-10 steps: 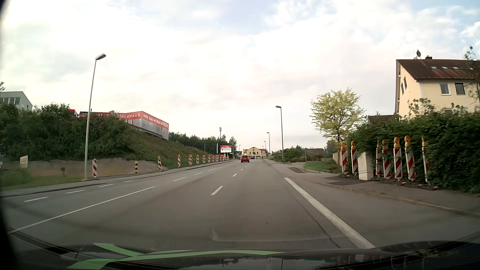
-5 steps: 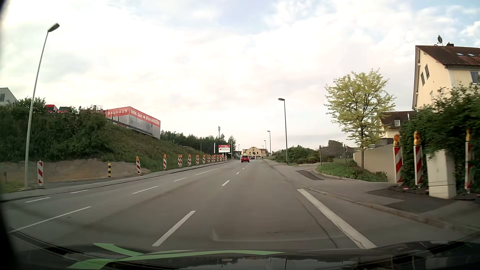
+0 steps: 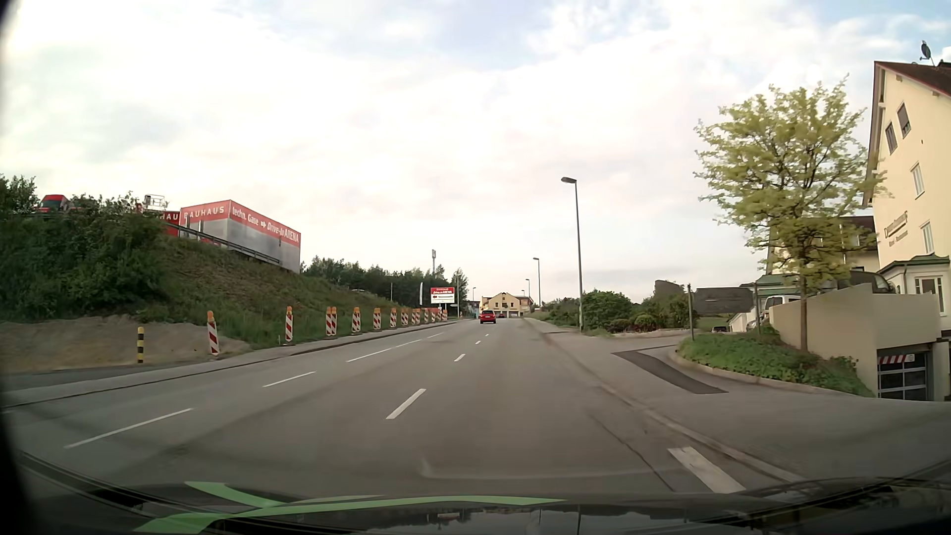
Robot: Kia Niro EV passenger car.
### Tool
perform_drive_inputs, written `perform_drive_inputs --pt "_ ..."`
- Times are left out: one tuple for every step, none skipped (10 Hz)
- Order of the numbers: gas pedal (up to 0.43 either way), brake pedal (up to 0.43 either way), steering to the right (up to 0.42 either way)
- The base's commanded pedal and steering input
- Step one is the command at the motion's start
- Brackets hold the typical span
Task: Follow the waypoints while adhering to traffic rules and regulations
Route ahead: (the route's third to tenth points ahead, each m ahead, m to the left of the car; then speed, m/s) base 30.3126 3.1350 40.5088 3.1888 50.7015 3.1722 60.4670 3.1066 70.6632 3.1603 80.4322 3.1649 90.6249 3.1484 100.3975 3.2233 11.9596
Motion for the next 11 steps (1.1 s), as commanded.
perform_drive_inputs --pt "0.209 0.000 -0.005" --pt "0.209 0.000 -0.004" --pt "0.209 0.000 -0.003" --pt "0.209 0.000 -0.001" --pt "0.209 0.000 0.000" --pt "0.209 0.000 0.000" --pt "0.209 0.000 0.001" --pt "0.209 0.000 0.001" --pt "0.209 0.000 0.001" --pt "0.209 0.000 0.001" --pt "0.209 0.000 0.001"
